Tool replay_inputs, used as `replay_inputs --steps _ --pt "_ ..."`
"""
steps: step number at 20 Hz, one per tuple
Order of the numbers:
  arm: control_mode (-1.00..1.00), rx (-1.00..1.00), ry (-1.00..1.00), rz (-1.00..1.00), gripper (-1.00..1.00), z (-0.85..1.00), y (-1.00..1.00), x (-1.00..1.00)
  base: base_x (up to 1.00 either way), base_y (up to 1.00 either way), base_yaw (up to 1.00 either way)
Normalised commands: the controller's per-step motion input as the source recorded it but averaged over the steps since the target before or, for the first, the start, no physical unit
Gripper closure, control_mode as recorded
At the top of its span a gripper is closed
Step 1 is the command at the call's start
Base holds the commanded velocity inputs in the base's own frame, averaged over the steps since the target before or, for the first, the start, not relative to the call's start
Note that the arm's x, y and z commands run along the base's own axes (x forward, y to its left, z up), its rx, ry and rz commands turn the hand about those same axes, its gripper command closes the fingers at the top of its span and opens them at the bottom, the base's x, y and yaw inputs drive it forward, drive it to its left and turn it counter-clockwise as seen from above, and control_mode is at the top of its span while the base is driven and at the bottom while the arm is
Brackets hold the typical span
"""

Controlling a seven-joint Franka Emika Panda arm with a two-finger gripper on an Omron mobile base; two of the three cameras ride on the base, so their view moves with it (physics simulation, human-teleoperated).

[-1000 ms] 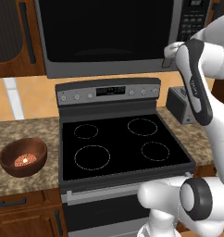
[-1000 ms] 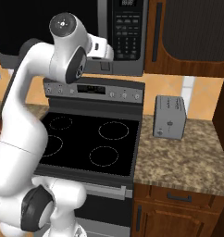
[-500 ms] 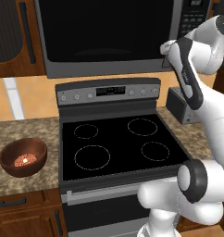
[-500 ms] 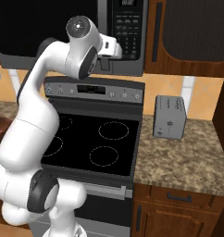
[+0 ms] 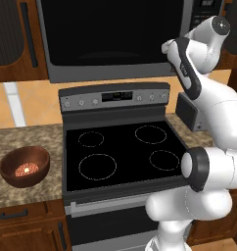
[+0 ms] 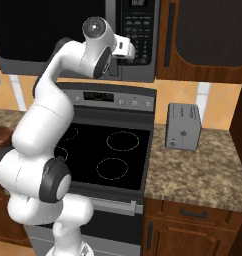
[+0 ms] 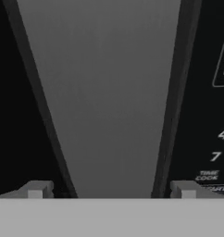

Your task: Open the microwave, place the bowl with waffle inside the microwave, then close the microwave door and turn it on.

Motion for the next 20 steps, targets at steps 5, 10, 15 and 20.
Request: replay_inputs --steps 5,10,15,20 --pt "-1.00 0.00 0.00 0.00 -1.00 -0.06 0.00 0.67 0.00 0.00 0.00" --pt "-1.00 -0.02 -0.06 0.01 -1.00 -0.36 0.11 0.67 0.00 0.00 0.00" --pt "-1.00 -0.10 -0.14 0.14 -1.00 -0.95 0.63 0.97 0.00 0.00 0.00" --pt "-1.00 -0.10 -0.08 0.18 1.00 -0.90 0.57 1.00 0.00 0.00 0.00"
